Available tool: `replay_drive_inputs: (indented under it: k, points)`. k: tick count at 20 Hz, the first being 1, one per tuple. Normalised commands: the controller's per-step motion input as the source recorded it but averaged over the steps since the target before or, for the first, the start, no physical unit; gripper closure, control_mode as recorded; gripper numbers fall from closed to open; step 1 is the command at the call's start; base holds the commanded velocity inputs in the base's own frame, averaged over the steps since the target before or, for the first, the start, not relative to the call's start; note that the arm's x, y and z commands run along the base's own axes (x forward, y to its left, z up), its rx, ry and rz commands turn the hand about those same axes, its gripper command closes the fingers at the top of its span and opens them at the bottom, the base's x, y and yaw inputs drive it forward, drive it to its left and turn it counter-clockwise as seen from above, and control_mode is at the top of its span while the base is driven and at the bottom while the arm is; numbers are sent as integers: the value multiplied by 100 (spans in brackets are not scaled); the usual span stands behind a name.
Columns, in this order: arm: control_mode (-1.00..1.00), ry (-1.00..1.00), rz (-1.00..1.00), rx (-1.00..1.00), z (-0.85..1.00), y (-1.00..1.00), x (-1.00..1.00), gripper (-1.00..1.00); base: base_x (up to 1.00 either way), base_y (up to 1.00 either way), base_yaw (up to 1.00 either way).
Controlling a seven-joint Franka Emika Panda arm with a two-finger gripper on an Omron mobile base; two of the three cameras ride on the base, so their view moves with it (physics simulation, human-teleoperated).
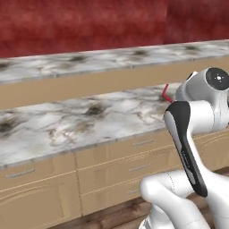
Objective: Take a straw from the drawer in front and place it inside the glass cup on the dining counter.
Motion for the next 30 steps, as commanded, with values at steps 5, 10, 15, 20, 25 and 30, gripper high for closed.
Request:
replay_drive_inputs:
  k: [5,10,15,20,25,30]
  points:
    - [100,0,0,0,0,0,0,100,-31,60,17]
    - [100,0,0,0,0,0,0,100,-18,68,13]
    - [100,0,0,0,0,0,0,100,-18,77,12]
    - [100,0,0,0,0,0,0,100,-15,83,10]
    - [100,0,0,0,0,0,0,100,-7,79,8]
    - [100,0,0,0,0,0,0,100,0,77,6]
